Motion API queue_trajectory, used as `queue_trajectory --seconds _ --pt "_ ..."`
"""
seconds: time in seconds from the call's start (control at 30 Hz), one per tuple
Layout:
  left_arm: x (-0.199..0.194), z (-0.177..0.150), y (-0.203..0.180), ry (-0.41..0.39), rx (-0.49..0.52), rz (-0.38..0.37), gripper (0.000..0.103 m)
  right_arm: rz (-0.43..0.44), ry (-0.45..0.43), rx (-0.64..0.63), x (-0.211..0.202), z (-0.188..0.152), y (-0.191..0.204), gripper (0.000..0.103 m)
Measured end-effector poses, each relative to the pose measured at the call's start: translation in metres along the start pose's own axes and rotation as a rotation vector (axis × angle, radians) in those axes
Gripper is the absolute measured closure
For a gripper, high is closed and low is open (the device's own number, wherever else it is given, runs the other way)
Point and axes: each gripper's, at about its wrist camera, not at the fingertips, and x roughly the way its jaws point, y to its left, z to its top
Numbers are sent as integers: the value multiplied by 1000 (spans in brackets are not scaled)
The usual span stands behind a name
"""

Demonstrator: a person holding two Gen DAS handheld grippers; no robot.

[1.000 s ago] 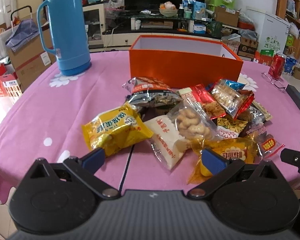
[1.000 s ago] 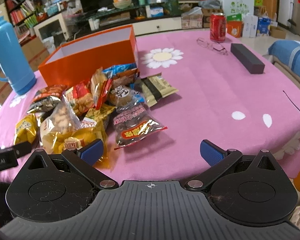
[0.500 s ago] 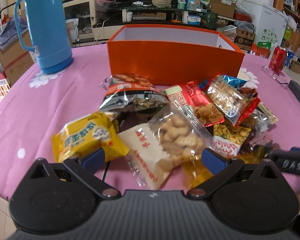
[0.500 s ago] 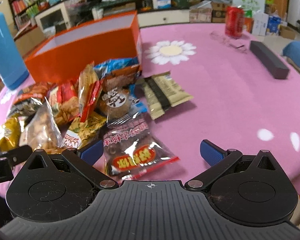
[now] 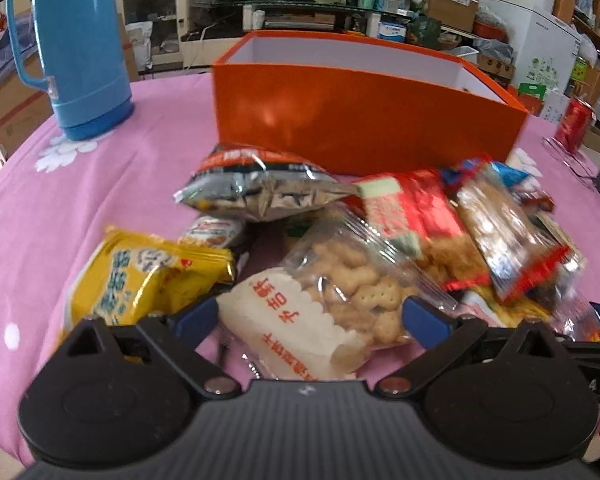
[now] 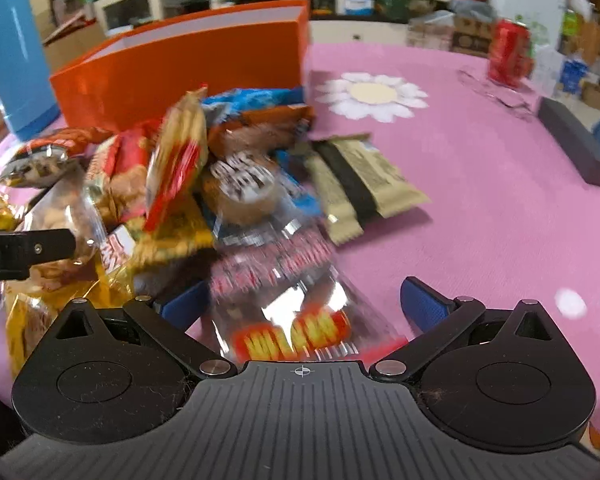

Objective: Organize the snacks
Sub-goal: 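Grasp the red-labelled jujube bag with right gripper while left grasps yellow cake packet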

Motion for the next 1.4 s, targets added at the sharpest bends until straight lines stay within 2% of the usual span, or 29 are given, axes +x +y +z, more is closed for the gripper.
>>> queue_trajectory --seconds 0.03,0.07,0.1,0.2,0.27,0.37,0.43,0.47,0.53,0.63,0.73,0.8,0.93,0.97,1.03,1.2,1.4 --pt "3 5 6 -1 -3 8 3 1 -1 -15 2 4 1 19" --pt "7 11 13 0 -5 23 4 10 -9 -23 4 9 1 27" --pt "10 16 20 -2 -8 44 4 4 -13 -17 7 13 -3 29" --pt "17 27 33 -19 28 87 2 -37 -12 28 16 24 -21 30" --pt "15 32 38 -14 37 86 2 -62 -10 62 19 28 -32 30" --pt "-14 23 40 -66 45 10 0 -27 -21 111 9 29 -44 29" --pt "-39 7 34 -91 67 -60 0 5 -69 115 -8 22 -47 25" --pt "-48 -1 29 -88 75 -93 0 17 -92 125 -16 17 -48 20" --pt "-64 -22 14 -54 92 -186 0 44 -131 146 -31 7 -51 19" --pt "-77 -50 -16 -15 125 -259 0 35 -145 170 -45 -11 -55 19" --pt "-80 -60 -45 -40 193 -231 0 -1 -120 209 -43 -20 -67 19" --pt "-78 -59 -58 -49 221 -237 0 27 -123 265 -45 -21 -78 19" --pt "-52 -54 -67 -42 266 -116 0 33 -142 274 -48 -23 -83 16" --pt "-46 -54 -67 -25 273 -110 0 40 -137 276 -47 -24 -82 16" --pt "-37 -53 -59 22 238 -145 0 57 -128 278 -45 -25 -82 16" --pt "-28 -49 -38 66 108 -243 5 58 -136 204 -46 -24 -69 16" --pt "-29 -47 -37 72 131 -242 5 74 -122 49 -40 -22 -34 16"
